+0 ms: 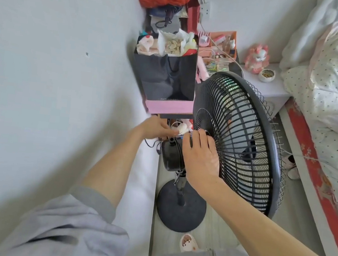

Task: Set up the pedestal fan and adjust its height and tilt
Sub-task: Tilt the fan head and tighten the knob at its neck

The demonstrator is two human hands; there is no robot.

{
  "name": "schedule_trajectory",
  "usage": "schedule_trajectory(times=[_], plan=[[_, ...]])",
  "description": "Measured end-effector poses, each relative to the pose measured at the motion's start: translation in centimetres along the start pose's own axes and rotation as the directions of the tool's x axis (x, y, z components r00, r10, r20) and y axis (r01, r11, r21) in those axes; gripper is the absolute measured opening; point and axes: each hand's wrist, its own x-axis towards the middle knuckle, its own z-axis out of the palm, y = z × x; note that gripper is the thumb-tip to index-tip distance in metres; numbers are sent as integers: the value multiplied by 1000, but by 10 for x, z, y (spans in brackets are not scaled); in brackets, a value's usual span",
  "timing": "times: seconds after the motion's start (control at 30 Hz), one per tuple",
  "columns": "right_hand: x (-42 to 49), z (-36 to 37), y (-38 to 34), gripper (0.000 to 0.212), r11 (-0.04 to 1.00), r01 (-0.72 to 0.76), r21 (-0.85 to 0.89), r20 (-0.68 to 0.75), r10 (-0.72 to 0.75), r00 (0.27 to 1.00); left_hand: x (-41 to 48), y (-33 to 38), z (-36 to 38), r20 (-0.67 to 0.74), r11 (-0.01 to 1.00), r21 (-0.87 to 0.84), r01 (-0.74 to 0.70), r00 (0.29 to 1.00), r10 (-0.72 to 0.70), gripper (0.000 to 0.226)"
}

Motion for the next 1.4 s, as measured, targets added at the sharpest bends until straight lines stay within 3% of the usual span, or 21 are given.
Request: schedule_trajectory(times=[0.13, 0.23, 0.33, 0.43, 0.57, 0.6, 0.7, 0.77, 0.93, 1.0, 1.1, 1.27, 1.4], plan=[[4, 1, 3, 48, 1000, -10, -24, 2, 10, 1000, 4, -17, 38, -91, 934, -356, 39, 993, -76, 43], [5, 2, 6, 46, 999, -18, -50, 32, 20, 999, 2, -24, 57, -70, 798, -596, 87, 985, -159, 17], [5, 4, 2, 54, 997, -30, -76, 68, 35, 997, 2, -40, 87, 6, 666, -731, 147, 978, -209, 24], [3, 7, -1, 60, 996, -23, -84, 77, 30, 997, -4, -51, 122, 77, 437, -881, 180, 967, -242, 29], [2, 11, -2, 71, 995, -14, -97, 67, 20, 998, -14, -55, 159, 115, 246, -949, 198, 942, -314, 37], [1, 12, -2, 74, 995, -15, -97, 60, 21, 998, -14, -54, 162, 95, 272, -942, 194, 936, -339, 41], [1, 15, -1, 80, 995, -3, -104, 38, 7, 999, -17, -49, 160, -46, 492, -851, 183, 908, -416, 54], [1, 15, -1, 76, 994, 4, -107, 12, -3, 1000, -25, -42, 158, -153, 634, -759, 146, 908, -391, 54], [-3, 16, -4, 65, 995, 21, -99, -36, -25, 999, -48, -28, 174, -387, 741, -666, 87, 809, -443, 43], [-3, 15, -5, 72, 994, 29, -109, -26, -32, 999, -60, -25, 186, -441, 812, -576, 89, 803, -401, 28], [-3, 11, -2, 79, 992, 28, -123, -3, -29, 1000, -77, -18, 200, -557, 960, -273, 67, 802, -215, 17], [-10, 10, -1, 82, 992, 21, -123, 21, -18, 1000, -93, -7, 199, -533, 990, -123, 75, 836, -130, 14], [-11, 6, -3, 73, 992, 29, -126, 6, -29, 1000, -110, 3, 191, -497, 995, -64, 82, 862, -103, 11]])
